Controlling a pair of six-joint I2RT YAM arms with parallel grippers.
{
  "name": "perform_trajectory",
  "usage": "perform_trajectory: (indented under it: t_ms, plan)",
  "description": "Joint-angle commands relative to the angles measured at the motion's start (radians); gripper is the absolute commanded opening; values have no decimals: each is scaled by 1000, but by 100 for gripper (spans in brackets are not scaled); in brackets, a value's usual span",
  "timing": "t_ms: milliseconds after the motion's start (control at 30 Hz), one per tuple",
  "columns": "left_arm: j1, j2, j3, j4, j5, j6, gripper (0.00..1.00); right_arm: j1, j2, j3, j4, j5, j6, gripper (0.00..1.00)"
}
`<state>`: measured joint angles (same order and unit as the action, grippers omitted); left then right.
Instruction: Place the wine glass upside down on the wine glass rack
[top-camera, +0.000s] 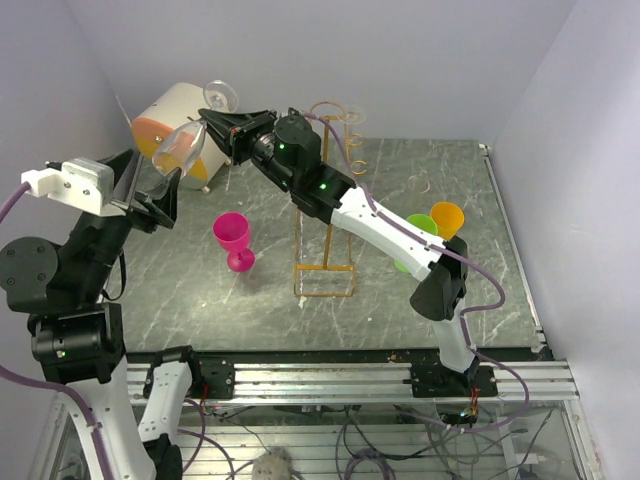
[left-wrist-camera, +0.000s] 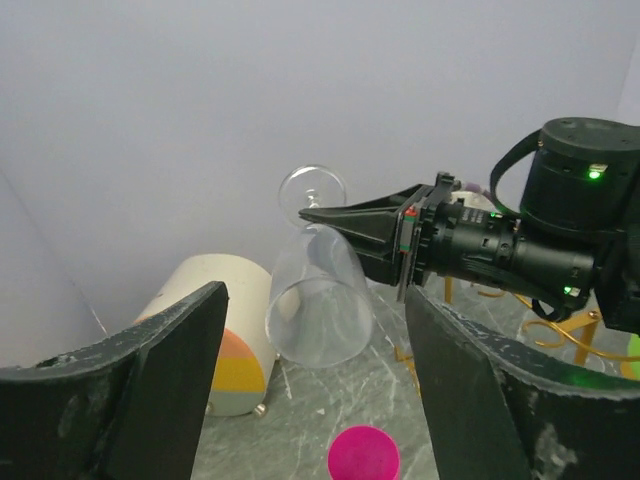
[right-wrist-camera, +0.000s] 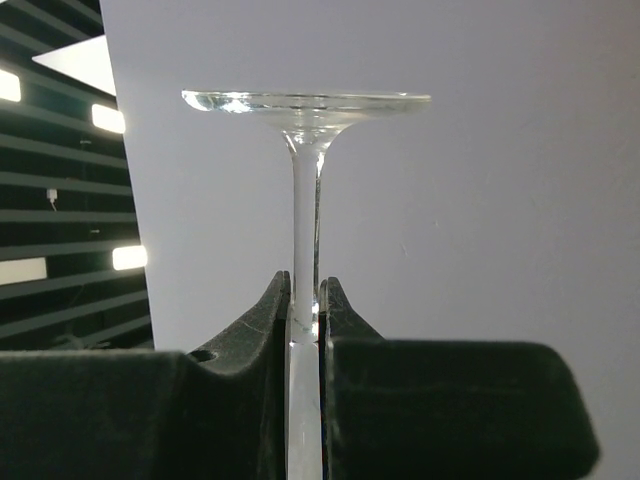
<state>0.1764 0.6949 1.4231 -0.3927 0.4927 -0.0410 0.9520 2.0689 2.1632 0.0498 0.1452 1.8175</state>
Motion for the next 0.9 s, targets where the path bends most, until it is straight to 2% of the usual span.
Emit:
perform_trajectory:
  t_ms: [0, 100, 300, 400, 633, 867]
  plan:
    - [-11, 26, 111, -106, 47, 25, 84, -5, -14, 46, 65, 0, -21, 0]
    - [-15, 39, 183, -159, -46, 39, 86, -6, 8, 81, 80, -21, -50, 0]
    - [-18, 51, 242, -147, -427, 72, 86, -5, -26, 46, 113, -16, -160, 0]
    - [-16, 56, 253, -119, -563, 92, 84, -7, -42, 30, 115, -18, -192, 0]
    - [-12, 60, 227, -99, -685, 135, 81, -7, -139, -106, 184, 10, -277, 0]
    - [-9, 140, 237, -202, -685, 136, 79, -7, -164, -161, 239, -23, -351, 0]
